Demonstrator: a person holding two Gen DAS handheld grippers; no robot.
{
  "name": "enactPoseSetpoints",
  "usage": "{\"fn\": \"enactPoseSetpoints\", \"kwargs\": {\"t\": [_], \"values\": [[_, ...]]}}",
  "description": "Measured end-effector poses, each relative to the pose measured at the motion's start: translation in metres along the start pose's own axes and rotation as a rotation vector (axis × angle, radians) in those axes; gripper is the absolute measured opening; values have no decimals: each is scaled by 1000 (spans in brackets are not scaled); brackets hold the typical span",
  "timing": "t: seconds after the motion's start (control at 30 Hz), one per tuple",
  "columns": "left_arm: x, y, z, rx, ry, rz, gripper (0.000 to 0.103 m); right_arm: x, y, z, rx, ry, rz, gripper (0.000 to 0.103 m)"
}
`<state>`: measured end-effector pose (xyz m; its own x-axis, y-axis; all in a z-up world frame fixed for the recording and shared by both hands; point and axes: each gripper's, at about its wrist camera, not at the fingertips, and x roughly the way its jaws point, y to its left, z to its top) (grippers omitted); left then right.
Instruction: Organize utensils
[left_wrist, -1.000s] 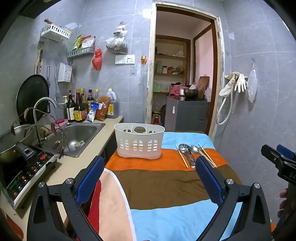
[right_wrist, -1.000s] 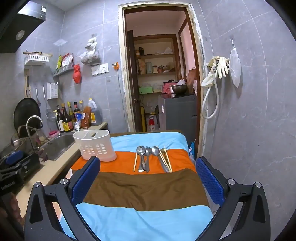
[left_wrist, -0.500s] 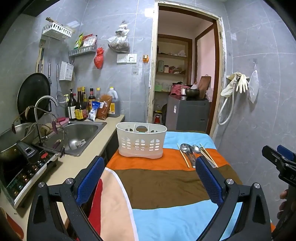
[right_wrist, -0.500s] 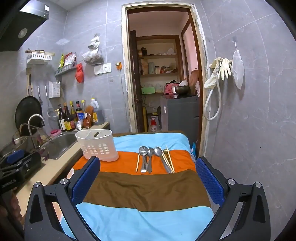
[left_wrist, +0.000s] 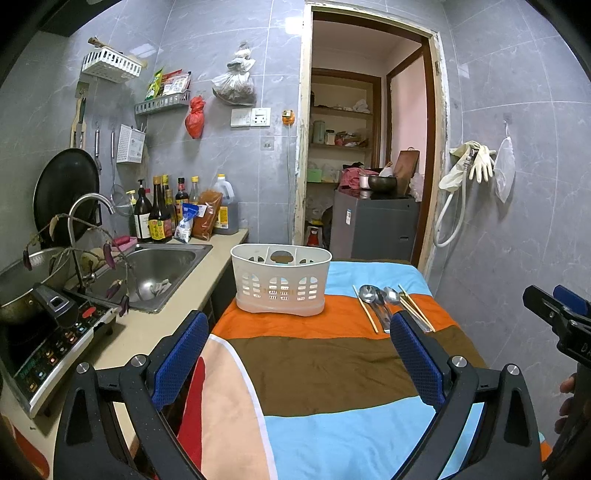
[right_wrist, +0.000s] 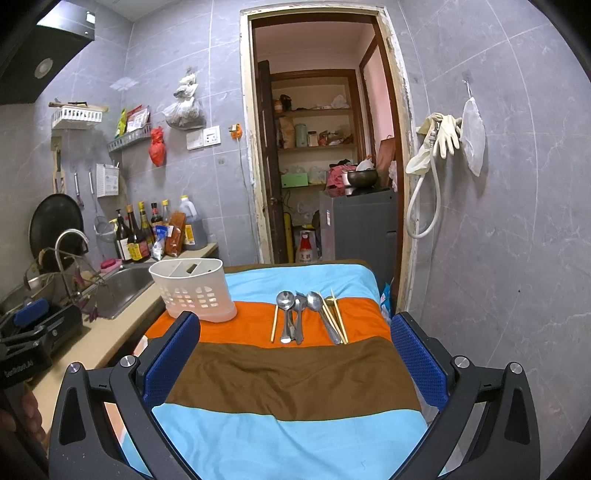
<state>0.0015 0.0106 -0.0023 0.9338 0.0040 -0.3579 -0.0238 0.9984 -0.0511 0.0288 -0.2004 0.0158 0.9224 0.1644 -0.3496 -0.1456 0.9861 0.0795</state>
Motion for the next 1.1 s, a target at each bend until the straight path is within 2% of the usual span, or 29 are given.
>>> {"fn": "enactPoseSetpoints", "kwargs": {"t": [1.1], "values": [[-1,-2,1,5,0,2,97,0,0,1,0,2,0,103]]}}
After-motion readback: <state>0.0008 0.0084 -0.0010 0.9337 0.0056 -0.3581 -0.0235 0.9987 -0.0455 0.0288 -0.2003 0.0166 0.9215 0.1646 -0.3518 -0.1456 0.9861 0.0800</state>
